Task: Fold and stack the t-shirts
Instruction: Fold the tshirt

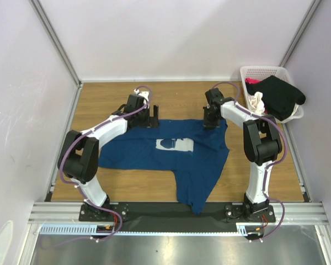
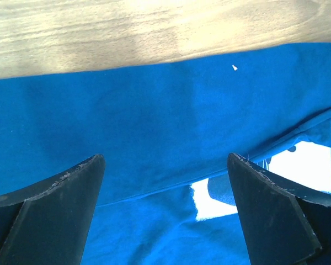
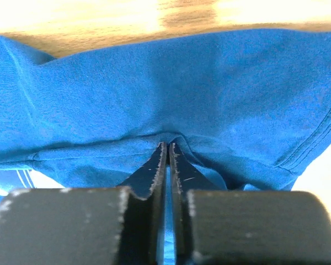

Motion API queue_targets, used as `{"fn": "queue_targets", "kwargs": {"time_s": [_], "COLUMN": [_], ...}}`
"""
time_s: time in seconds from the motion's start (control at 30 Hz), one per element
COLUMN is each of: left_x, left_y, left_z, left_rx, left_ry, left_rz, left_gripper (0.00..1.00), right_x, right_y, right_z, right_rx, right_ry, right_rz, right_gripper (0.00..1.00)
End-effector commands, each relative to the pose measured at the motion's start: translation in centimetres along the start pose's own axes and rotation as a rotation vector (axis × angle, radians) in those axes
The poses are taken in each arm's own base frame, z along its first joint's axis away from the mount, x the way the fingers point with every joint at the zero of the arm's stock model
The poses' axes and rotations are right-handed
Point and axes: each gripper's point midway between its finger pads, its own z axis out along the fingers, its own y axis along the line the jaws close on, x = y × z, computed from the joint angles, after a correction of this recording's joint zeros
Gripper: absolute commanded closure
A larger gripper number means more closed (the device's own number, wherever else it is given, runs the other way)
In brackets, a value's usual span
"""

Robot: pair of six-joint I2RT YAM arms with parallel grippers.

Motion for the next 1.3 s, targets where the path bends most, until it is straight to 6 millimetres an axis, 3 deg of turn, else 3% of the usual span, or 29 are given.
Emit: {"fn": "queue_targets", "kwargs": {"time_s": [0.0, 0.23, 0.33, 0.47, 0.7, 0.83, 1.0, 1.1, 1.13, 1.2, 1.27], "left_x": [-2.3, -2.5, -2.6, -2.4, -1.6, -1.2, -0.2, 0.5, 0.4, 0.7, 1.0], "left_y": [-0.6, -0.7, -0.2, -0.1, 0.1, 0.0, 0.2, 0.5, 0.4, 0.5, 0.6], "left_z": [-2.0, -2.3, -2.4, -2.6, -3.1, -3.7, -4.1, -4.2, -4.5, -4.6, -4.7], "left_rx": [0.001, 0.003, -0.026, -0.030, -0.030, -0.021, -0.016, -0.023, -0.020, -0.020, -0.023], "left_ry": [-0.077, -0.083, -0.088, -0.086, -0.080, -0.083, -0.077, -0.070, -0.075, -0.074, -0.070], "left_rz": [0.029, 0.025, 0.025, 0.025, 0.022, 0.022, 0.021, 0.022, 0.022, 0.022, 0.018], "left_gripper": [0.00, 0.00, 0.00, 0.00, 0.00, 0.00, 0.00, 0.00, 0.00, 0.00, 0.00], "right_x": [-1.4, -1.0, 0.1, 1.8, 7.1, 9.2, 11.0, 12.1, 12.2, 12.0, 11.2], "right_y": [0.6, 1.9, 2.9, 4.2, 6.0, 7.7, 11.5, 11.8, 11.7, 11.1, 10.8], "right_z": [-1.3, -4.6, -6.2, -7.4, -7.2, -8.1, -9.6, -9.6, -9.9, -10.4, -11.7], "right_rx": [0.005, -0.022, -0.039, -0.064, -0.081, -0.112, -0.251, -0.244, -0.239, -0.209, -0.204], "right_ry": [-0.042, -0.073, -0.078, -0.073, 0.020, 0.046, 0.057, 0.081, 0.080, 0.065, 0.026], "right_rz": [0.001, 0.000, 0.006, 0.004, -0.027, -0.058, -0.121, -0.135, -0.135, -0.129, -0.116], "right_gripper": [0.96, 1.00, 1.00, 1.00, 1.00, 1.00, 0.99, 0.63, 0.38, 0.22, 0.18]}}
